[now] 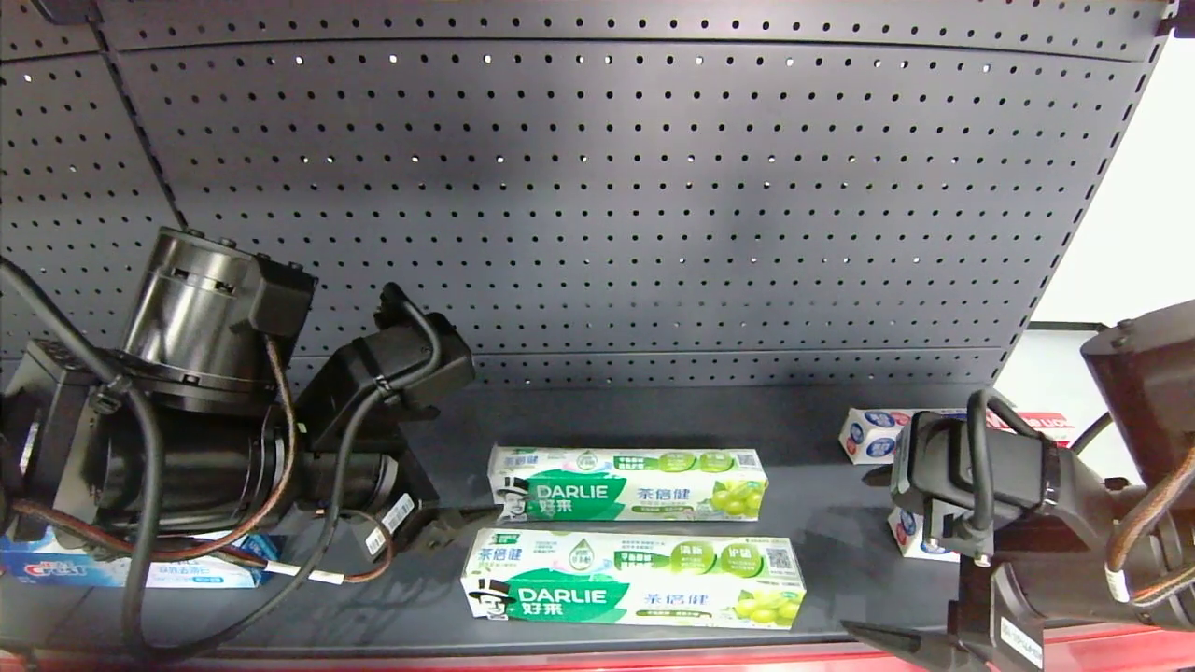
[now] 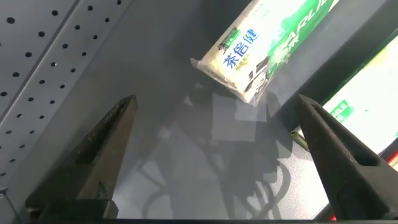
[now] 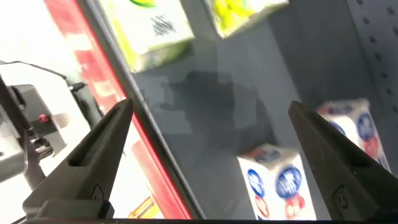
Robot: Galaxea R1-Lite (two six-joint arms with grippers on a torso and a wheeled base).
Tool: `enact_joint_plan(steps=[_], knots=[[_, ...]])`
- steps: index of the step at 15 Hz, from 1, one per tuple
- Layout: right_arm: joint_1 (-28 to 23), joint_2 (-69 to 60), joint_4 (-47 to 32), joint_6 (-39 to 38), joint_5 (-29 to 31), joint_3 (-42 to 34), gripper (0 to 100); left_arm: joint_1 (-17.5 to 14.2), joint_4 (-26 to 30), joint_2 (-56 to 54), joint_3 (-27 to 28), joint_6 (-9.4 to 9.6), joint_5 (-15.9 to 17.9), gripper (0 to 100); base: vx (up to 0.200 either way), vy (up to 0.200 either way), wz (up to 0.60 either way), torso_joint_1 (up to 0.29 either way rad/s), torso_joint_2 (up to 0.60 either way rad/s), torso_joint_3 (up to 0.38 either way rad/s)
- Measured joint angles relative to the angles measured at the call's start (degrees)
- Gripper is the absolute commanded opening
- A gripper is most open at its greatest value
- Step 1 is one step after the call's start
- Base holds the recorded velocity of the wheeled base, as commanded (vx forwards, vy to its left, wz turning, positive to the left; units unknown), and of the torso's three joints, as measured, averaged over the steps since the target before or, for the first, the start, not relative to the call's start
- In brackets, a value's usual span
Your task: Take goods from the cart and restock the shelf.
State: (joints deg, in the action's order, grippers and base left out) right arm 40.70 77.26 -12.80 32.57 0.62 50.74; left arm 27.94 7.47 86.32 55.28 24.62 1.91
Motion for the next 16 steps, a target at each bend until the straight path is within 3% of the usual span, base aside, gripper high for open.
enact_joint_plan(steps=[16], knots=[[2.21,7.72,0.05,0.00,0.33,4.91,100,-0.44,-0.37,-1.10,-0.96,-0.11,0.00,100,0.000,0.000,0.00,0.000,0.00,0.000]])
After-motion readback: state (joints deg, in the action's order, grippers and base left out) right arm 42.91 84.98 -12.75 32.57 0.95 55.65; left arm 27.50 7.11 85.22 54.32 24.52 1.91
